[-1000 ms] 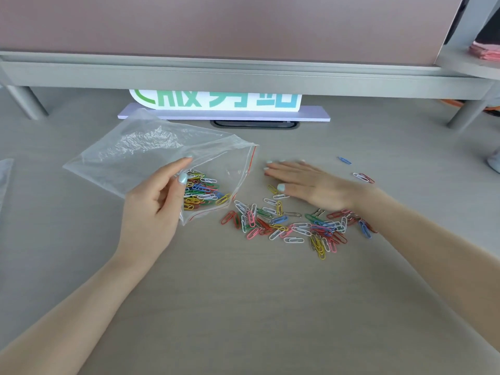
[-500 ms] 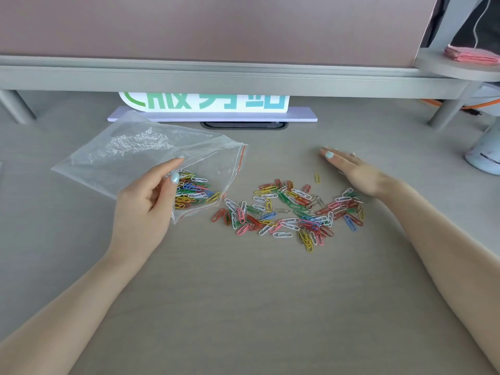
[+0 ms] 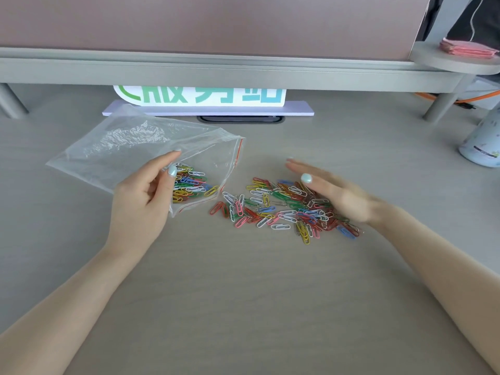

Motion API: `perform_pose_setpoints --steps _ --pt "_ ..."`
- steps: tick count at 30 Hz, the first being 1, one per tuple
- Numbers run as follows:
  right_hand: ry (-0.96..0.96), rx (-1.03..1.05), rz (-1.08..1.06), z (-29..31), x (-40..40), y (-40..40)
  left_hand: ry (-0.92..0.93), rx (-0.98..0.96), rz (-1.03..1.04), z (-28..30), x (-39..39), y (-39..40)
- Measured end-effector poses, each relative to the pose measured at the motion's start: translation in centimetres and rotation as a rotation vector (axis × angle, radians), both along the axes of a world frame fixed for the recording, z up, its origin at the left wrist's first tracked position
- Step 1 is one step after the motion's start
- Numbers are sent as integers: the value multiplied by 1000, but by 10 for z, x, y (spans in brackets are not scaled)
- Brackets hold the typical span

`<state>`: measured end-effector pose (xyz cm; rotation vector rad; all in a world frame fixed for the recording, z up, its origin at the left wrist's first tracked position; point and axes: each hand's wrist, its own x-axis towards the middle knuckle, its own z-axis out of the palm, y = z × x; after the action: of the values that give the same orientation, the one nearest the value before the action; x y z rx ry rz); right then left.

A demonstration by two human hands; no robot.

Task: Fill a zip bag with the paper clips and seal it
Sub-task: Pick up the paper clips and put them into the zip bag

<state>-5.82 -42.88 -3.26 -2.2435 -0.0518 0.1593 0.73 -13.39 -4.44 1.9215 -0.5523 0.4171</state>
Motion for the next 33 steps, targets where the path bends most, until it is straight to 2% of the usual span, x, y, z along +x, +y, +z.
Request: perform_pose_setpoints --steps 5,13,17,19,21,23,26,29,33 --pt "-96 -310 -45 -11 -26 -12 19 -7 -7 -2 2 0" --pt "-172 -587 30 -20 -11 41 10 -12 -9 -3 2 0" --pt "-206 -577 46 -21 3 68 8 -10 -14 -3 2 0" --pt "-256 -486 21 -20 6 73 11 -10 -18 -2 2 0" --pt "-337 -337 -65 -15 8 68 8 -9 -27 -2 1 0" --pt "-375 -281 -167 -8 11 51 5 -6 -31 -2 2 1" --pt "-203 -213 -207 5 11 23 11 -3 -26 -3 2 2" --pt "9 -254 -105 8 7 6 15 -6 -19 -3 2 1" --pt "70 -301 2 8 6 9 18 -16 -15 -1 1 -1"
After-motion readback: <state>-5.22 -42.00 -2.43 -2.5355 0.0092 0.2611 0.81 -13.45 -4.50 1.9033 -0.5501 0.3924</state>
